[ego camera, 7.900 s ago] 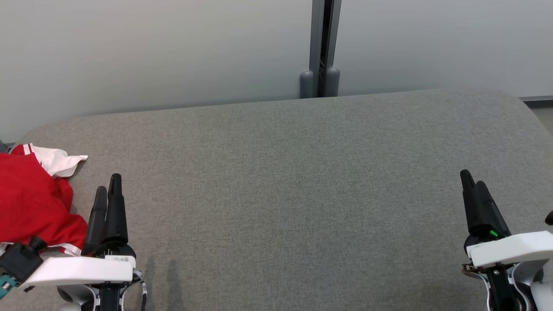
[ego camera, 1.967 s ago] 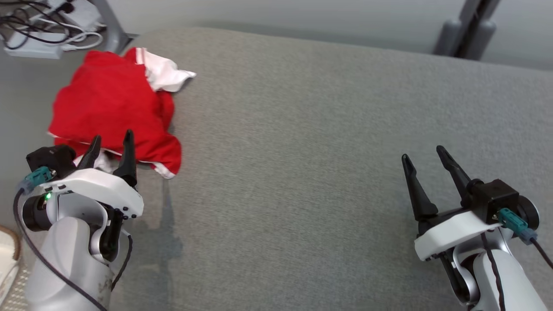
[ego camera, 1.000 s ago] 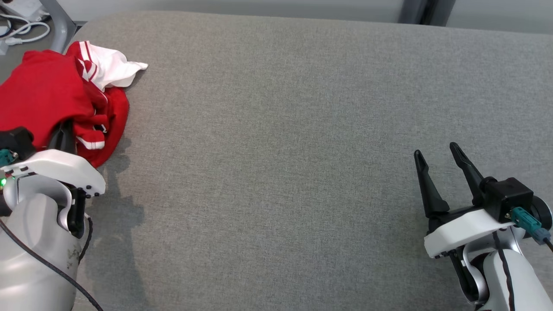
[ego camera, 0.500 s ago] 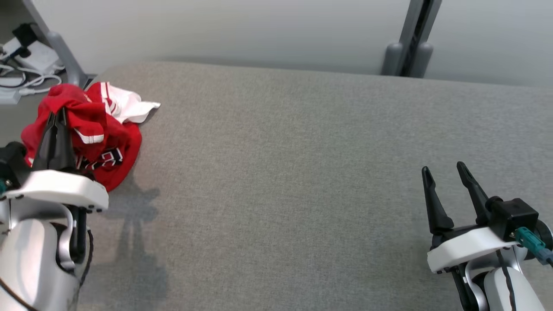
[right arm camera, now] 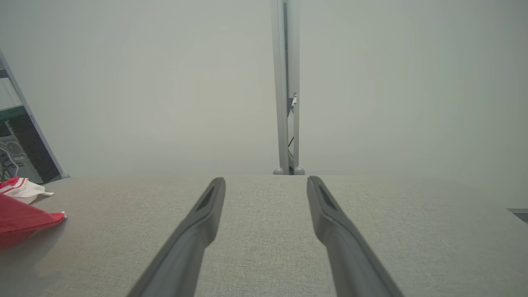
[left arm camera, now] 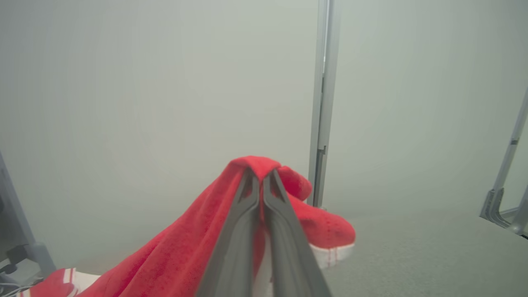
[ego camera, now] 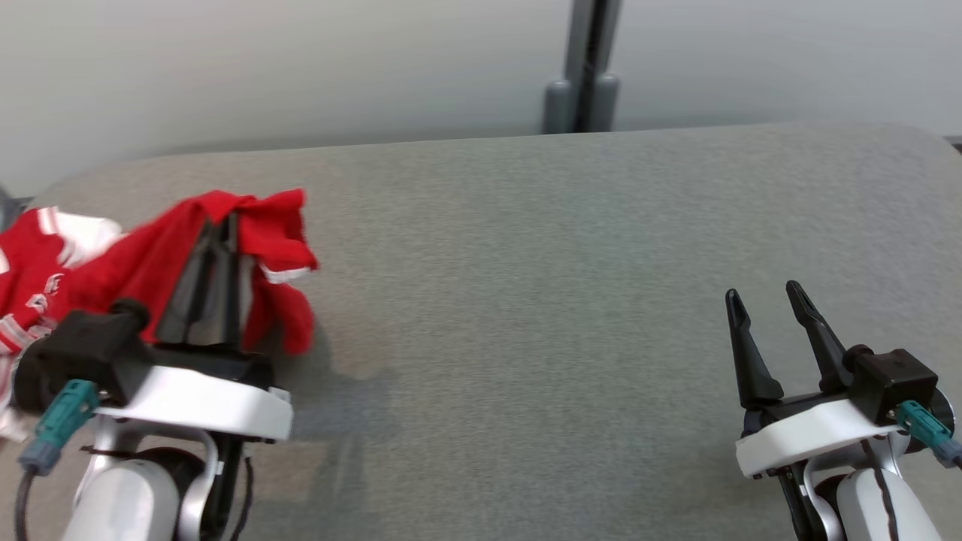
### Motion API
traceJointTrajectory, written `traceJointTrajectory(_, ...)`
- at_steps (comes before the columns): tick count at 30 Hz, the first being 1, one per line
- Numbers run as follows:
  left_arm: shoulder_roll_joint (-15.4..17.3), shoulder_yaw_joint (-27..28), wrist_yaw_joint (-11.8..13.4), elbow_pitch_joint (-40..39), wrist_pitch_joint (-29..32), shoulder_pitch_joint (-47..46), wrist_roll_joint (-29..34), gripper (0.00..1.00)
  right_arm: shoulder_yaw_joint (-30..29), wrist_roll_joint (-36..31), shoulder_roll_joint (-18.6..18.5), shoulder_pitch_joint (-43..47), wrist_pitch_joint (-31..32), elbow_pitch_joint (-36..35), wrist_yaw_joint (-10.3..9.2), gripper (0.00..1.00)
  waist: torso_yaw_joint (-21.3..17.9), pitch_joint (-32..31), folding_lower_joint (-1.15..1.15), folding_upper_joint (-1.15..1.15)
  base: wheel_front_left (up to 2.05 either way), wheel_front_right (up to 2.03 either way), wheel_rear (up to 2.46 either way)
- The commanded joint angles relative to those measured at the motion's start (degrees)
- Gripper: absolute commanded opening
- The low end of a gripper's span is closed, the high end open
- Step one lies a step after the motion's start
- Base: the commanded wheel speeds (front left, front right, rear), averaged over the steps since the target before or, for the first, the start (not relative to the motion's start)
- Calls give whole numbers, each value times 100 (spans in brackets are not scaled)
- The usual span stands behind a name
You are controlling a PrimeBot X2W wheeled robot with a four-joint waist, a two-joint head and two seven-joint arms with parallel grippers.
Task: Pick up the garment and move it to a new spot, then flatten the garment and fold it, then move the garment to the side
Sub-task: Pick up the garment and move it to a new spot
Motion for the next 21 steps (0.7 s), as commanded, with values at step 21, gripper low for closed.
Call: traceJointTrajectory(21,-778,-1995,-1100,2005,437,-1733,162,0,228,697,-22,-149,-365,97,-2,100,-2514,1253,0,0,0,0,0)
